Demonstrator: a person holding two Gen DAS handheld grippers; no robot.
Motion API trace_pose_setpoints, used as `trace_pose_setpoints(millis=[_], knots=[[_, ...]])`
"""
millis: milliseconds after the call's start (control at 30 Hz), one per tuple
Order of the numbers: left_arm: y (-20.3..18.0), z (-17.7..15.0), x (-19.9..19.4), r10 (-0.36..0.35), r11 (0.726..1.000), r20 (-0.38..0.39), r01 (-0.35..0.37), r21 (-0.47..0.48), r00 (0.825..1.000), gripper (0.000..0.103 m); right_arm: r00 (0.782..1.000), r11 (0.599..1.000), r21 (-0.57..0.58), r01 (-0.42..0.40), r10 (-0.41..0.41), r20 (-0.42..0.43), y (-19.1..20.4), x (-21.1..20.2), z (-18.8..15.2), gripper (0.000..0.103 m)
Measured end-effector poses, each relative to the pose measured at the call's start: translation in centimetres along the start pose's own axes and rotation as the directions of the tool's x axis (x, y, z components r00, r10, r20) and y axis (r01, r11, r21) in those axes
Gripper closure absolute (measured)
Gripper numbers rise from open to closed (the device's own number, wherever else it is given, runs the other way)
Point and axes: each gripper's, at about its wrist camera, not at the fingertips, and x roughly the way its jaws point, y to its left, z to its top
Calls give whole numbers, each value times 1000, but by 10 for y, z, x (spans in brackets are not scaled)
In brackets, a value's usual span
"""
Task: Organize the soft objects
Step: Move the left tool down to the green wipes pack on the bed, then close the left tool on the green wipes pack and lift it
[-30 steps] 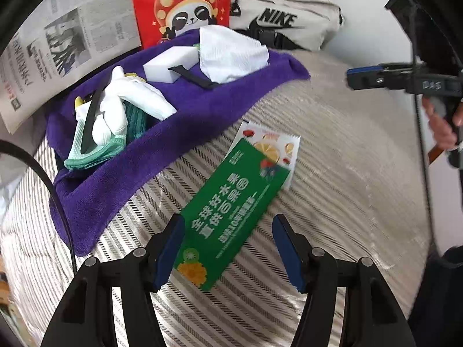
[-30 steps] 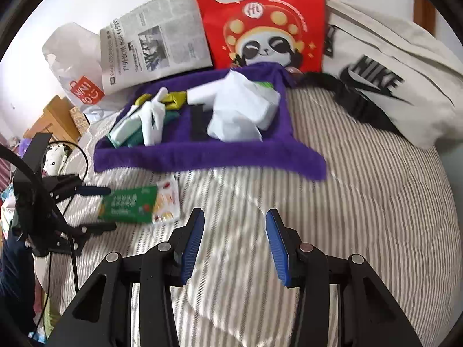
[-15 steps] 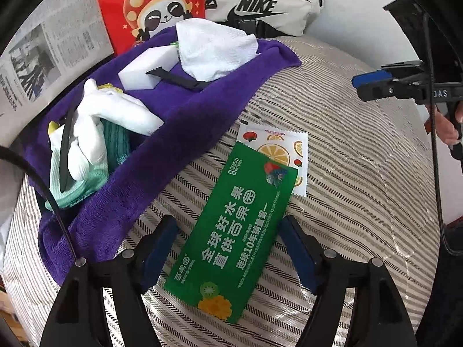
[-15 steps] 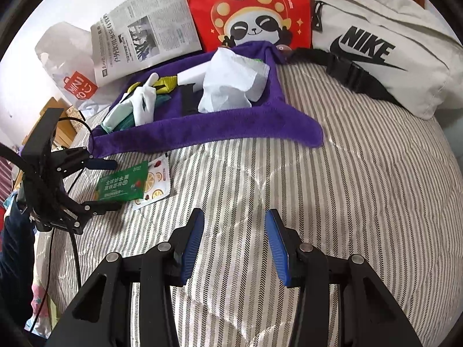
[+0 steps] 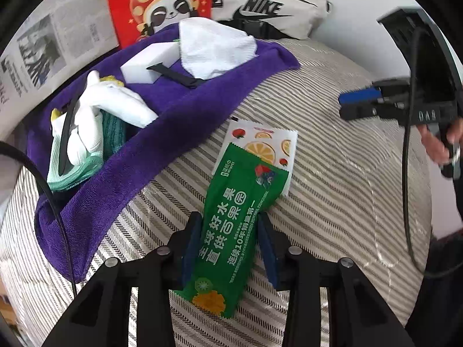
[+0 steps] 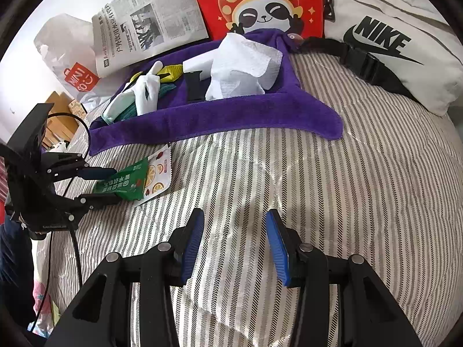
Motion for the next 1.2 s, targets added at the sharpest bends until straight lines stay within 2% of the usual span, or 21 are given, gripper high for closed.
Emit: trace_pose_setpoints(millis=[67,167,267,567,633,733,1000,1133,1200], knots=[[4,2,0,-2,1000,-6,2,-21,1000,76,1000,1000,1,-6,6,-3,2,2,0,58],[10,1,-3,-15,997,-8,14,-72,1000,80,1000,1000,-14,-13,13,-4,8,2,0,58],[12,-5,-9,27,996,-11,-28,-84,1000,81,1000,999,-32,-25,25,-5,15,3,2,58],[25,-28,-27,74,985,1,-73,-154,997,81,997,992,-102,-74,71,-31,56,27,10,58],[29,-32,-31,89,981,5,-87,-171,996,81,997,990,-121,-77,74,-30,69,35,13,51],[37,-38,-36,102,974,10,-98,-206,995,81,999,988,-145,-48,45,-28,83,47,16,42],[52,-49,-49,129,960,34,-117,-256,991,81,999,979,-200,47,-45,12,113,68,20,28],[56,-51,-51,132,953,49,-113,-280,990,81,990,960,-246,135,-122,66,123,72,14,31],[55,-52,-52,128,953,54,-107,-283,990,81,991,962,-243,124,-108,76,123,71,13,36]])
